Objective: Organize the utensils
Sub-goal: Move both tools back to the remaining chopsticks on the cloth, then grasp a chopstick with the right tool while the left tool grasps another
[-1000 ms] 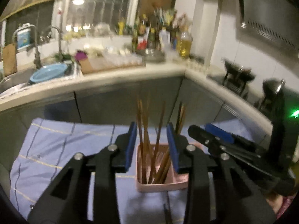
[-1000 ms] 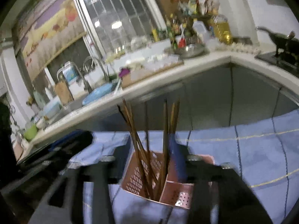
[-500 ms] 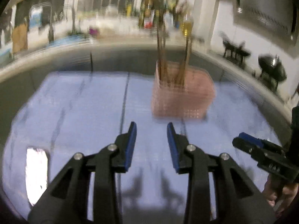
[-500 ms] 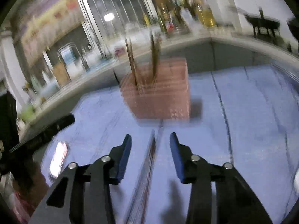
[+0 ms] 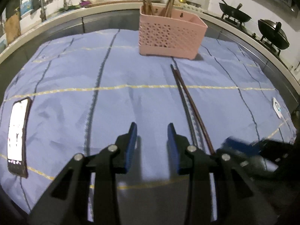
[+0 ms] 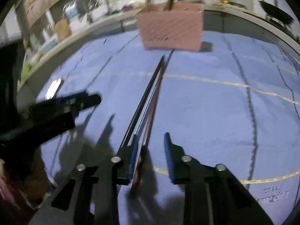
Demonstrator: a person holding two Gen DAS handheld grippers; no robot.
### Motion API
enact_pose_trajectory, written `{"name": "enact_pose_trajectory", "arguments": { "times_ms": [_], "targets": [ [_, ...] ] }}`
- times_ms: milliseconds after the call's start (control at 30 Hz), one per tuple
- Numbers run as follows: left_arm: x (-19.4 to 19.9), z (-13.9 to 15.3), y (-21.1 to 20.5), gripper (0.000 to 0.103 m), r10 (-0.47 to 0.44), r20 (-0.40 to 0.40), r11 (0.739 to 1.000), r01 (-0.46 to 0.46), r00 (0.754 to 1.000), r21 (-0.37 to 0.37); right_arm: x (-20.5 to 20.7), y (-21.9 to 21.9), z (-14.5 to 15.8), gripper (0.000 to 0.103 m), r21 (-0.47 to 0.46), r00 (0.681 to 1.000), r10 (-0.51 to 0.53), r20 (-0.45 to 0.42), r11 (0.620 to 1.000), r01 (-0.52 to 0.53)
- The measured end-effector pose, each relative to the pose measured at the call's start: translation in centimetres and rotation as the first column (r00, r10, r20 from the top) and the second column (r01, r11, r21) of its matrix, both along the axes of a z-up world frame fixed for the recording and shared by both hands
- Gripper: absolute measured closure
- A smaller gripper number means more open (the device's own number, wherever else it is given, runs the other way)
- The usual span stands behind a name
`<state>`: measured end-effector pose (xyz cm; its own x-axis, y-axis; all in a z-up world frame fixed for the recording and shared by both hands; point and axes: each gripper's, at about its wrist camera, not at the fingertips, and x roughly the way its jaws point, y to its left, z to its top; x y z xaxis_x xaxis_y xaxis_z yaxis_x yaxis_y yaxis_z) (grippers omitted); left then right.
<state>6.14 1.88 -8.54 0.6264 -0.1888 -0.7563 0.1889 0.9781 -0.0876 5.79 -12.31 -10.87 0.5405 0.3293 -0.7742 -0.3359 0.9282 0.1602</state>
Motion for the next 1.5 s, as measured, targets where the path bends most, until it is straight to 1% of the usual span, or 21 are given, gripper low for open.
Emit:
{"name": "enact_pose_trajectory", "arguments": {
  "times_ms": [33, 67, 100, 133, 167, 233, 300, 433, 500, 533, 600, 633, 733, 900, 1000, 1067, 1200, 1267, 1333, 1400, 1500],
  "targets": [
    [0.0, 0.0, -0.2, 0.071, -0.004, -0.005, 1.0, 0.004, 1.0, -0.002, 0.1, 0.1, -0.5, 0.088, -0.014, 1.0, 0.011, -0.009, 1.0, -0.011],
    [0.0, 0.1, -0.4, 0.071, -0.009, -0.012, 1.0, 0.009, 1.0, -0.006, -0.2, 0.0, -0.5, 0.089, -0.014, 1.0, 0.015, 0.007, 1.0, -0.015],
    [0.1, 0.1, -0.6, 0.071, -0.014, -0.018, 1.0, 0.014, 1.0, -0.01, -0.4, 0.1, -0.5, 0.096, -0.041, 1.0, 0.007, 0.029, 0.999, -0.006],
    [0.1, 0.1, -0.9, 0.071, -0.021, -0.026, 1.0, 0.02, 0.999, -0.016, -0.3, -0.2, -0.4, 0.098, -0.067, 0.999, -0.012, 0.047, 0.998, 0.015],
    [0.2, 0.0, -1.3, 0.066, -0.026, -0.033, 1.0, 0.026, 0.999, -0.017, -0.3, -0.7, -0.4, 0.098, -0.074, 0.998, -0.032, 0.053, 0.997, 0.036],
    [0.3, -0.2, -2.0, 0.054, -0.036, -0.039, 0.999, 0.036, 0.999, -0.014, 0.0, -2.3, -0.5, 0.1, -0.024, 0.997, -0.076, 0.025, 0.997, 0.077],
    [0.4, -0.4, -3.0, 0.054, -0.047, -0.039, 0.999, 0.047, 0.998, 0.001, 0.0, -3.5, -0.6, 0.1, 0.002, 0.994, -0.105, 0.006, 0.994, 0.105],
    [0.9, -1.2, -4.6, 0.054, -0.066, -0.053, 0.997, 0.068, 0.996, 0.037, -0.8, -4.9, -0.8, 0.1, 0.045, 0.992, -0.121, -0.021, 0.992, 0.122],
    [1.4, -2.1, -5.2, 0.06, -0.067, -0.086, 0.996, 0.072, 0.994, 0.054, -0.9, -5.3, -0.8, 0.1, 0.067, 0.992, -0.121, -0.041, 0.99, 0.124],
    [1.6, -2.5, -5.3, 0.067, -0.064, -0.103, 0.995, 0.071, 0.993, 0.064, -1.0, -5.5, -0.7, 0.099, 0.08, 0.991, -0.12, -0.051, 0.989, 0.124],
    [1.5, -2.7, -5.6, 0.082, -0.083, -0.091, 0.993, 0.09, 0.992, 0.074, -1.0, -5.7, -0.7, 0.099, 0.105, 0.991, -0.118, -0.063, 0.987, 0.125],
    [1.5, -2.7, -5.7, 0.097, -0.099, -0.106, 0.992, 0.107, 0.989, 0.067, -1.0, -5.8, -0.7, 0.099, 0.111, 0.991, -0.116, -0.064, 0.986, 0.122],
    [1.4, -2.6, -4.8, 0.097, -0.106, -0.125, 0.993, 0.112, 0.987, 0.048, -0.9, -5.7, -0.6, 0.099, 0.124, 0.992, -0.103, -0.075, 0.986, 0.112],
    [-1.0, -2.8, -2.2, 0.097, -0.122, -0.141, 0.991, 0.129, 0.982, 0.043, -0.5, -6.3, 0.3, 0.099, 0.172, 0.993, -0.093, -0.066, 0.98, 0.104],
    [-2.8, -3.0, -1.0, 0.096, -0.127, -0.153, 0.99, 0.135, 0.98, 0.045, 0.2, -6.5, 0.5, 0.099, 0.194, 0.993, -0.092, -0.073, 0.975, 0.105],
    [-2.8, -3.0, -0.9, 0.092, -0.135, -0.165, 0.988, 0.145, 0.977, 0.051, 0.8, -6.4, 0.5, 0.099, 0.193, 0.993, -0.092, -0.078, 0.975, 0.105],
    [-0.7, -2.6, -1.3, 0.09, -0.12, -0.172, 0.989, 0.134, 0.978, 0.068, 2.2, -6.2, 0.3, 0.099, 0.214, 0.991, -0.08, -0.103, 0.972, 0.101],
    [0.7, -2.2, -1.9, 0.086, -0.118, -0.156, 0.988, 0.131, 0.981, 0.079, 2.9, -6.0, 0.3, 0.099, 0.224, 0.991, -0.067, -0.116, 0.97, 0.092],
    [2.1, -2.0, -2.5, 0.086, -0.114, -0.147, 0.987, 0.129, 0.983, 0.098, 3.8, -5.7, 0.2, 0.099, 0.224, 0.99, -0.059, -0.131, 0.971, 0.088],
    [3.6, -2.2, -3.0, 0.086, -0.124, -0.164, 0.986, 0.141, 0.979, 0.092, 4.6, -5.3, 0.4, 0.099, 0.207, 0.99, -0.053, -0.127, 0.975, 0.079],
    [5.4, -2.3, -3.8, 0.086, -0.124, -0.145, 0.982, 0.142, 0.982, 0.123, 6.0, -4.3, 0.6, 0.098, 0.156, 0.993, -0.038, -0.109, 0.986, 0.055]
  ]
}}
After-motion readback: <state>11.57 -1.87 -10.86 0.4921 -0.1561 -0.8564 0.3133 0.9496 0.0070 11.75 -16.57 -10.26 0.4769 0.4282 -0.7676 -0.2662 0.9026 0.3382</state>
